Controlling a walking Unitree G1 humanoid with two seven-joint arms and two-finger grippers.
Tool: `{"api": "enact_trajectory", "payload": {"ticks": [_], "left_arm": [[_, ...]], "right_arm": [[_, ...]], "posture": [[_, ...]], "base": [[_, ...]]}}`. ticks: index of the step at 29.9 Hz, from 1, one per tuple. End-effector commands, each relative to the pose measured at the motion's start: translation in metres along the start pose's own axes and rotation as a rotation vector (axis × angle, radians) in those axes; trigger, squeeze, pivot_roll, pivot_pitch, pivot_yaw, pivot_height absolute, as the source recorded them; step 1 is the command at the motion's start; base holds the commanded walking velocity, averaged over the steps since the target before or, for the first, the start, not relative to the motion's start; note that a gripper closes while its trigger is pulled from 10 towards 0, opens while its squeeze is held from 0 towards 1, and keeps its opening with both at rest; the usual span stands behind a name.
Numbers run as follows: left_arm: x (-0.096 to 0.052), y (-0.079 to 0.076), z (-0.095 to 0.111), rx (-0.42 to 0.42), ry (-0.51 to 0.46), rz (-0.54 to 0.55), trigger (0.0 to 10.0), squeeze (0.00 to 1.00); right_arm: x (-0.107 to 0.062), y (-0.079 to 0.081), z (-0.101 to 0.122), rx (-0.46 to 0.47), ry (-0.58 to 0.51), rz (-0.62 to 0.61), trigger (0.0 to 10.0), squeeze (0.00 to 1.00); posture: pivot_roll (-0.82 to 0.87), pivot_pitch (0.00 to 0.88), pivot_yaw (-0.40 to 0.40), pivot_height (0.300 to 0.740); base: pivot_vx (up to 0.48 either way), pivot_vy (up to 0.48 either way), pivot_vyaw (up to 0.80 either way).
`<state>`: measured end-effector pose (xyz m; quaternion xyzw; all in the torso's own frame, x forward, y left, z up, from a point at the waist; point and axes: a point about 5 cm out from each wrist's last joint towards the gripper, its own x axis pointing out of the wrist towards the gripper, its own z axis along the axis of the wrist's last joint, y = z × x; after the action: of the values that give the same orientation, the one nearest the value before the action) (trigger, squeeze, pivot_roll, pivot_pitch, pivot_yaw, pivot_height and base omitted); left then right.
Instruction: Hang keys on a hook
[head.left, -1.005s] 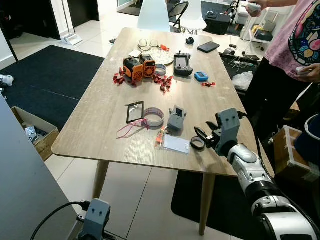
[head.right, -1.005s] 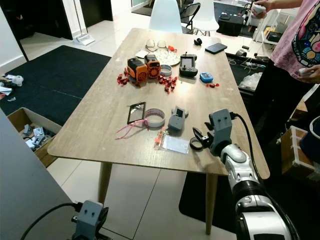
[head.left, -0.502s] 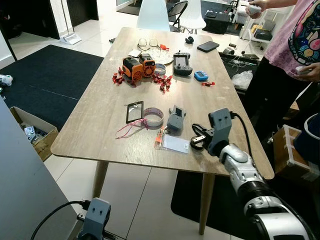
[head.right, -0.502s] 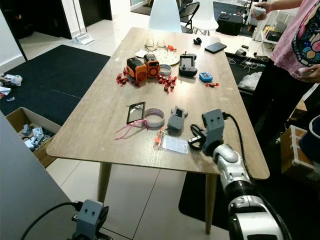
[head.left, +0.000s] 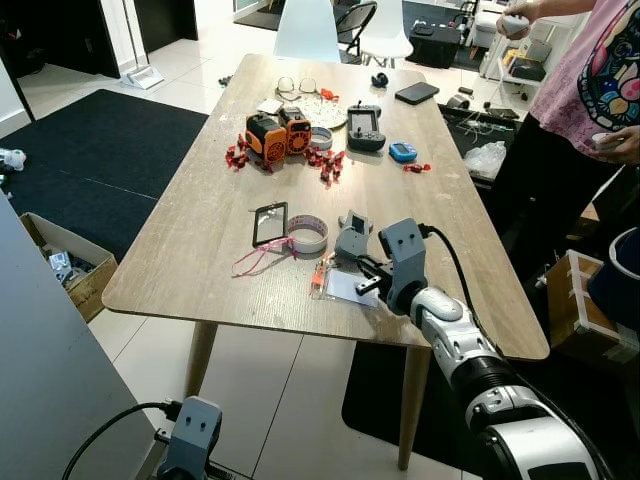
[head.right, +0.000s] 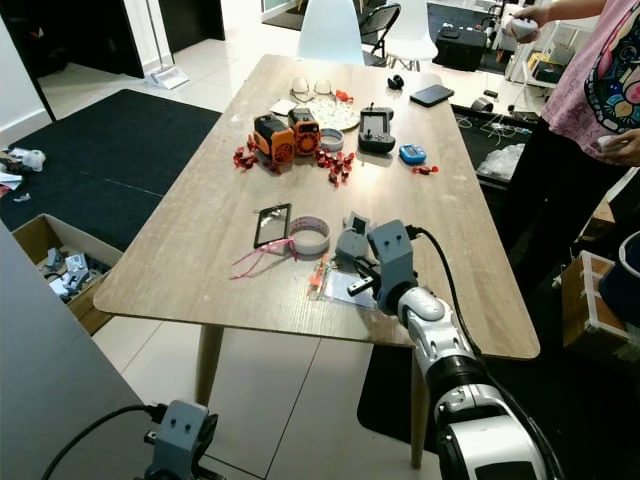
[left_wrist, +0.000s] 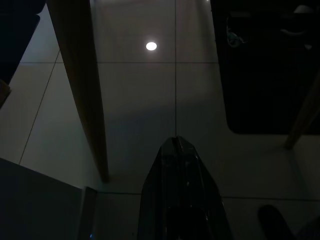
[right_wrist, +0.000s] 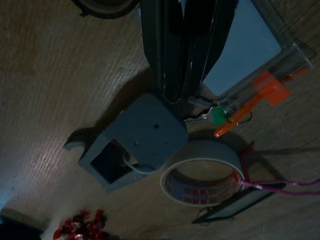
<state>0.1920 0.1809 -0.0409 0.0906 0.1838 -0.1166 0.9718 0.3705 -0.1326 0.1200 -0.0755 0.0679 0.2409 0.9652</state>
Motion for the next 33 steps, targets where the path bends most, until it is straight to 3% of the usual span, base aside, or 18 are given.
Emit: {"api": "enact_trajectory", "payload": {"ticks": [1,8,14,19,28,31,33], "left_arm": [[-0.002,-0.008,-0.005,-0.007,0.022,-0.023,10.0,0.0],[-0.002,-0.008,-0.006,-0.007,0.031,-0.024,10.0,0.0],[-0.003,-0.009,-0.007,-0.008,0.036,-0.025,10.0,0.0],[-0.004,-0.009,-0.009,-0.009,0.041,-0.025,10.0,0.0],[-0.004,-0.009,-0.009,-0.009,0.042,-0.024,10.0,0.0],[-0.005,-0.008,-0.01,-0.008,0.048,-0.024,10.0,0.0],[-0.006,-0.008,-0.011,-0.007,0.05,-0.026,10.0,0.0]], "right_arm": [[0.001,0.003,-0.004,-0.007,0.043,0.005,10.0,0.0],[0.005,0.016,-0.01,-0.034,0.12,0.059,10.0,0.0],[0.007,0.025,-0.011,-0.052,0.142,0.105,10.0,0.0],[0.011,0.041,-0.004,-0.057,0.127,0.189,10.0,0.0],[0.012,0.043,-0.003,-0.055,0.124,0.197,10.0,0.0],[0.015,0.082,0.0,-0.06,0.099,0.338,10.0,0.0],[0.015,0.09,0.0,-0.059,0.096,0.363,10.0,0.0]], "posture": [[0.05,0.089,-0.08,0.74],[0.04,0.104,-0.079,0.74],[0.04,0.107,-0.08,0.74],[0.04,0.11,-0.081,0.74],[0.04,0.11,-0.081,0.74],[0.04,0.111,-0.082,0.74],[0.04,0.111,-0.082,0.74]], "base": [[0.0,0.0,0.0],[0.0,0.0,0.0],[0.0,0.0,0.0],[0.0,0.0,0.0],[0.0,0.0,0.0],[0.0,0.0,0.0],[0.0,0.0,0.0]]}}
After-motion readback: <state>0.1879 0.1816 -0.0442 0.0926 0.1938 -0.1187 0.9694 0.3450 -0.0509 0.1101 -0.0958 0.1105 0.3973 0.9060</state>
